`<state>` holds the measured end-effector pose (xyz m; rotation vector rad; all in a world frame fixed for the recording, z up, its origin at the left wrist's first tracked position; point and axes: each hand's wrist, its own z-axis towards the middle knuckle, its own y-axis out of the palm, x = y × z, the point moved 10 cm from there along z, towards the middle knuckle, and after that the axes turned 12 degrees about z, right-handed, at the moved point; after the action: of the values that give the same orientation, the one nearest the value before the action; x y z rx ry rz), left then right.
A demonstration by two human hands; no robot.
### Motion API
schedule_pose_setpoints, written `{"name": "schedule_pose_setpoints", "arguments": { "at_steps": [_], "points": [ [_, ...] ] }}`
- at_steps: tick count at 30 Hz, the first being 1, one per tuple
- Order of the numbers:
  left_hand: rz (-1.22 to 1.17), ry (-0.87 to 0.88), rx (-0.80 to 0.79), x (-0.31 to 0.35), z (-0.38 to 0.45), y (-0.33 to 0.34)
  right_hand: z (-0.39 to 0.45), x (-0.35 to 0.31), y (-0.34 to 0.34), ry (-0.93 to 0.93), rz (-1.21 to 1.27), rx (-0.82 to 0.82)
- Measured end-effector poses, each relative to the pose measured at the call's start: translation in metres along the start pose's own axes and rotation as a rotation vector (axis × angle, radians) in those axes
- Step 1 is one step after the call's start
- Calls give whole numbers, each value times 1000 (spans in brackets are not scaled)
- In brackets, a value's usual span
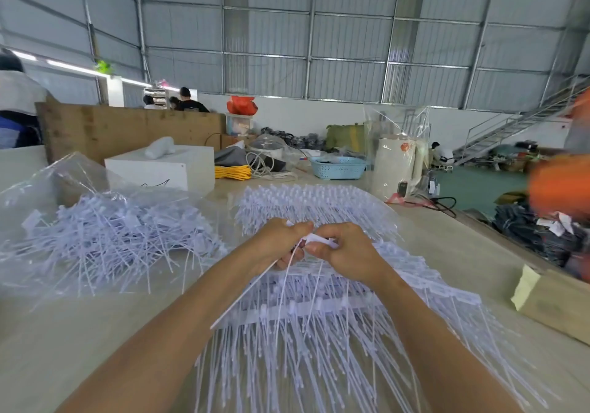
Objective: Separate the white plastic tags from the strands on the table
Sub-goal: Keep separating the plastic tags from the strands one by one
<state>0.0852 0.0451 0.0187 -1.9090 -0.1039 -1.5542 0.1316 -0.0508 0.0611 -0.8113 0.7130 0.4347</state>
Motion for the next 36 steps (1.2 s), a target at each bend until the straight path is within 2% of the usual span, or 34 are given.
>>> {"name": "schedule_pose_setpoints", "arguments": {
  "at_steps": [3,5,7,9,10,13,14,16,18,20,21,22,24,25,27,29,30,33,36],
  "points": [
    [-337,-215,-338,-16,-7,20,-1,-11,2,-51,-33,14],
    [-676,-285,-532,-21,-11,15,-2,-20,5,-132,-189,-24],
    [-832,-287,-508,-31,-9,-15,-3,-23,3,-178,-299,-8],
    [-790,-219,-325,-39,2,-52,-1,-18,-8,-151,-226,75],
    [-809,-164,-291,-32,1,-64,0,-10,-9,-113,-176,84],
    [-888,55,-399,20,-23,-85,-4,11,6,-39,-128,-24],
    [-838,119,-422,34,-31,-96,-6,16,8,-24,-116,-43],
    [-573,174,-338,46,-41,-125,-6,20,7,-13,-44,-25],
    [-143,40,-84,23,-40,-166,-6,20,6,-6,-16,-13],
    [449,-185,132,-16,-38,-210,-5,19,8,-5,-19,-22],
    [665,-307,140,-36,-38,-222,-5,19,9,-4,-25,-27],
    [756,-401,101,-55,-40,-227,-4,19,9,-4,-33,-31],
    [778,-510,-11,-87,-36,-222,-4,18,9,0,-40,-34],
    [796,-535,-16,-95,-33,-222,-4,18,8,0,-44,-30],
    [811,-544,60,-99,-25,-224,-4,16,7,-8,-59,-20],
    [607,-507,124,-100,-14,-220,-4,16,6,-11,-59,-10],
    [556,-444,153,-94,-6,-219,-4,16,6,-10,-55,-8],
    [649,-255,311,-65,9,-223,-4,17,7,-9,-54,-22],
    [595,-302,342,-65,14,-222,-3,18,5,-13,-61,-8]
  ]
}}
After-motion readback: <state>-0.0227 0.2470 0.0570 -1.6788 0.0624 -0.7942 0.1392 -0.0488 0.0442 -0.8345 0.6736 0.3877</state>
